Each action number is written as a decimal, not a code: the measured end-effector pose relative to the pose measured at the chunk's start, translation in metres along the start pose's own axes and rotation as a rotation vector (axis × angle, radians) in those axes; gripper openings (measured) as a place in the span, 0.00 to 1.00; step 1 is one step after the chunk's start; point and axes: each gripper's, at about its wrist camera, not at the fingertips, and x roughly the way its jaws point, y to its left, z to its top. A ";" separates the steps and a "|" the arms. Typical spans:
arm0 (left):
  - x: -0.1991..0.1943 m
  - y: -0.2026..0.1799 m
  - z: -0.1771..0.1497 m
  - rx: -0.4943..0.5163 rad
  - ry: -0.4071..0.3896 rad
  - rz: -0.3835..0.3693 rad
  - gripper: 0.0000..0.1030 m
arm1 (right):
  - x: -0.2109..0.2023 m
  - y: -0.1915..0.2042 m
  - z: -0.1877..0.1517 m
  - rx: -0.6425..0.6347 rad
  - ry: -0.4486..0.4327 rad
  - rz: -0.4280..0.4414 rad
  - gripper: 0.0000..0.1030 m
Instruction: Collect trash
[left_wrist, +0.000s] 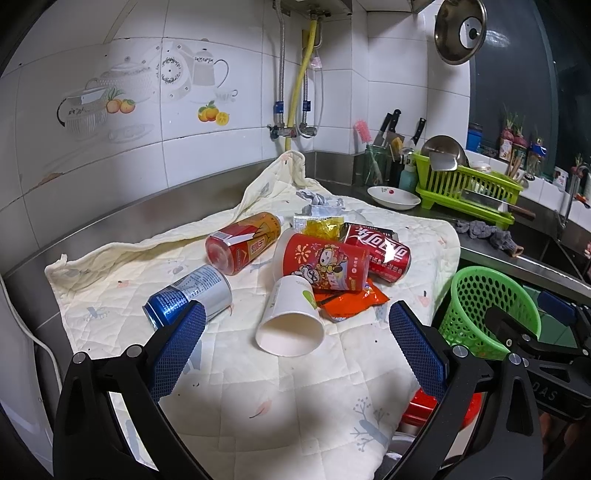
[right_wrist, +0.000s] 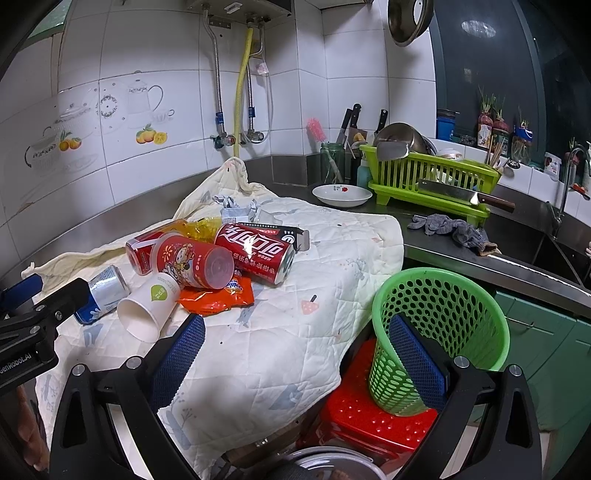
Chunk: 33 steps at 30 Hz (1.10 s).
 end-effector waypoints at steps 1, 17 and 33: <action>0.000 0.000 0.000 0.001 0.000 0.001 0.95 | 0.000 0.000 0.000 0.000 0.000 0.001 0.94; 0.008 0.003 -0.001 -0.011 0.009 0.021 0.95 | 0.008 0.004 -0.003 -0.003 0.012 0.007 0.94; 0.018 0.010 0.001 -0.024 0.024 0.039 0.95 | 0.021 0.013 0.000 -0.034 0.029 0.023 0.94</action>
